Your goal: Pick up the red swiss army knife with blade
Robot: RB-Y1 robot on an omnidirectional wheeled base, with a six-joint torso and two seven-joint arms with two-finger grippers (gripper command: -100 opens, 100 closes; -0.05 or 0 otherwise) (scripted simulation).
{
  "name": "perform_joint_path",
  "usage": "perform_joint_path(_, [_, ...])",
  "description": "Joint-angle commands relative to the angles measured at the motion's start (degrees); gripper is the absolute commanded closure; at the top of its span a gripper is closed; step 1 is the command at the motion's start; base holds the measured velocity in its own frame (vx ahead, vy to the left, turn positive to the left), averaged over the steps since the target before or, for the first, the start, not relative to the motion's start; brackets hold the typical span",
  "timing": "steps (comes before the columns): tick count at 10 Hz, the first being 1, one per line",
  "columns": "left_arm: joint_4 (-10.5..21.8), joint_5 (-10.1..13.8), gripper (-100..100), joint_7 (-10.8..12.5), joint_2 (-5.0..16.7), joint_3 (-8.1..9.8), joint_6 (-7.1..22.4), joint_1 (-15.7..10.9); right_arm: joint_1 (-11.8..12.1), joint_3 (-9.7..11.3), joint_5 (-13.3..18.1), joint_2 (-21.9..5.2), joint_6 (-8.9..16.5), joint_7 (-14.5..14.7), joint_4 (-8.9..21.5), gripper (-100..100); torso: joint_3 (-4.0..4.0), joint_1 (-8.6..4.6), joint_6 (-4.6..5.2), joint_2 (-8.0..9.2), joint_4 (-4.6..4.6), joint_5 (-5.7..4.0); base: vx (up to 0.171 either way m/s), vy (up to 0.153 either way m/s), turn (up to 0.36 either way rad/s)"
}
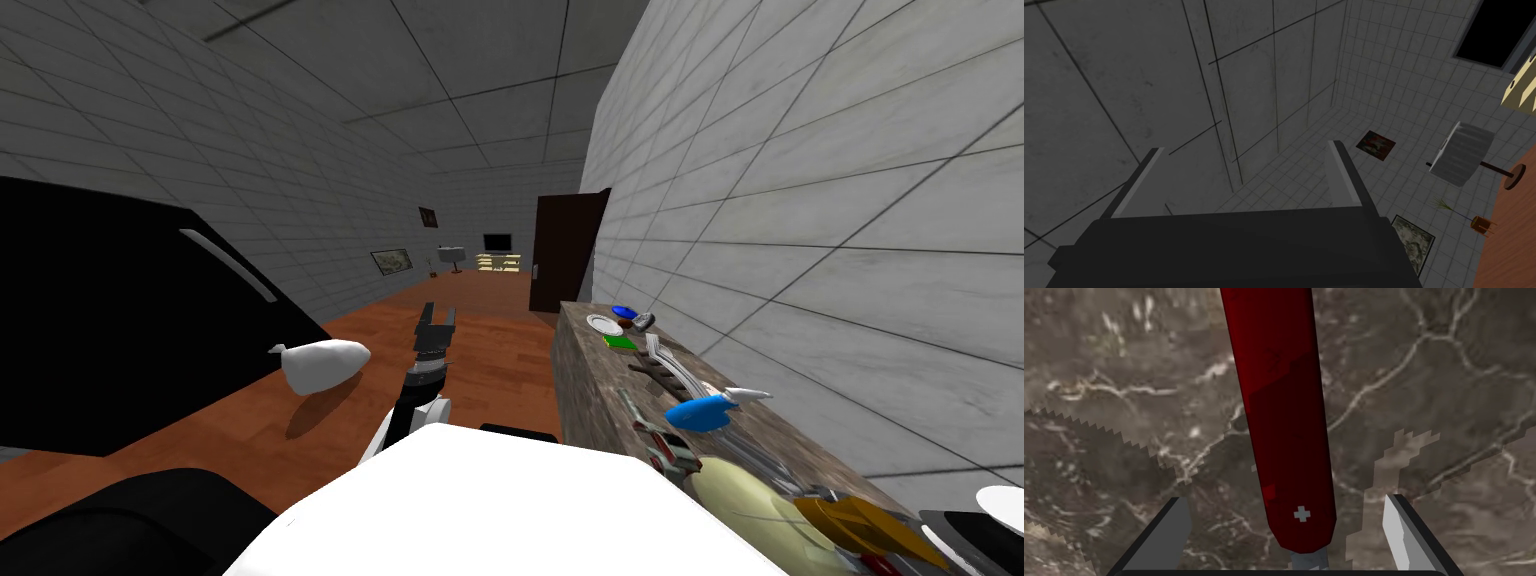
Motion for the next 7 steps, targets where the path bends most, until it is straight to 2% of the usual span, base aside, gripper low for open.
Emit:
perform_joint_path(1, [0.0,0.0,0,0.0,0.0,0.0,0.0,0.0,0.5,0.3,-1.8,-0.3,0.4,-0.2,-0.4,-100,0.0,0.0,0.0,0.0,0.0,0.0,0.0,0.0,0.0])
perform_joint_path(2, [0.0,0.0,0,0.0,0.0,0.0,0.0,0.0,2.1,2.6,-4.0,-1.4,2.3,0.0,-1.1,-100,-0.01,0.01,0.01,-0.01,0.0,0.0,-0.007,-0.002,0.08])
perform_joint_path(3, [0.0,0.0,0,0.0,0.0,0.0,0.0,0.0,2.1,2.6,-5.4,-1.4,2.3,0.0,-1.1,-100,0.0,0.01,-0.01,0.0,0.0,0.0,-0.006,-0.004,0.068])
perform_joint_path(4, [0.0,0.0,0,0.0,0.0,0.0,0.0,0.0,3.7,4.9,-7.3,-2.5,4.3,0.1,-1.7,-100,0.0,0.01,0.0,-0.01,0.0,0.0,-0.007,-0.005,0.106])
perform_joint_path(6, [0.0,0.0,0,0.0,0.0,0.0,0.0,0.0,3.7,4.9,-9.0,-2.5,4.3,0.1,-1.7,-100,0.0,0.0,0.01,-0.01,0.0,0.01,-0.004,-0.005,0.02])
perform_joint_path(7, [0.0,0.0,0,0.0,0.0,0.0,0.0,0.0,3.4,4.9,-8.4,-2.3,4.2,0.2,-1.4,-100,-0.01,0.01,0.01,-0.01,0.0,0.0,0.0,0.0,0.0])
